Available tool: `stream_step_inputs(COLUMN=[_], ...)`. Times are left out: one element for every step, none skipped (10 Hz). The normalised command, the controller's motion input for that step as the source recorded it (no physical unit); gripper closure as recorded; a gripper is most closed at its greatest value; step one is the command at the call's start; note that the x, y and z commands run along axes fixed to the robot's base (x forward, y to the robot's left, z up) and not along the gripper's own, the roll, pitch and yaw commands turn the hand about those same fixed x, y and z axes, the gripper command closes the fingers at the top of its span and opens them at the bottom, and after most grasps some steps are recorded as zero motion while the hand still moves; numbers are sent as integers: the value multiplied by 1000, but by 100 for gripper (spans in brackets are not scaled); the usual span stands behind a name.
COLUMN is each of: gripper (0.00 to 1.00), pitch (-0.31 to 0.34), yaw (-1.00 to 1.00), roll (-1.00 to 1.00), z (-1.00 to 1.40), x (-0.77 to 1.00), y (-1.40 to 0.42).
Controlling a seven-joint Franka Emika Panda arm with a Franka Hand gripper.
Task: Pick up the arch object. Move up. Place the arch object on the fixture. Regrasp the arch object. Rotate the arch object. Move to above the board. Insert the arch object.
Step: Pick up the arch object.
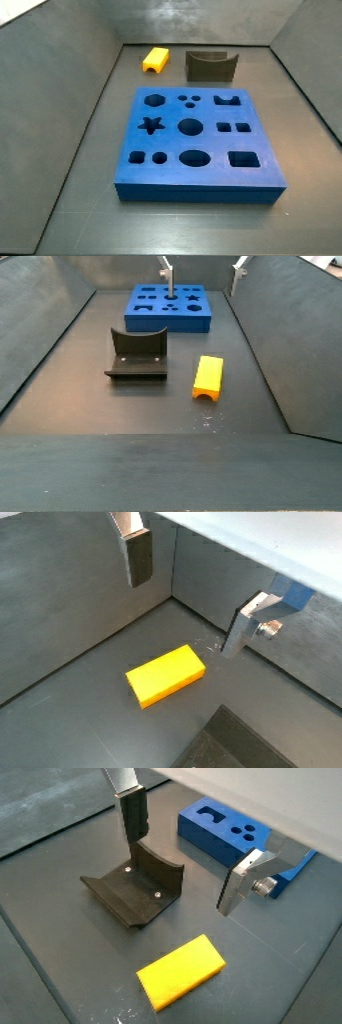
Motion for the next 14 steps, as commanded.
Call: stream_step_inputs(gripper=[0,0,0,0,0,0,0,0,0,0,0,0,0,0], pitch=[-60,-86,-123,-93,-74,-23,-11,-17,-1,0,0,0,0,0], yaw=[-414,-720,-734,-549,-360,-214,-111,-63,-14,-43,-103,-94,-66,-23], roll=[0,0,0,4,59,83,73,76,91,123,119,160,173,190], z=[-189,-466,-586,-674,-806,-931,-957,-989,-963,-991,-986,-1000,-971,-823], x=[-166,-331,-257,0,0,169,271,257,134,17,0,0,-43,-217], y=[0,0,0,0,0,0,0,0,0,-31,-23,-49,-40,0])
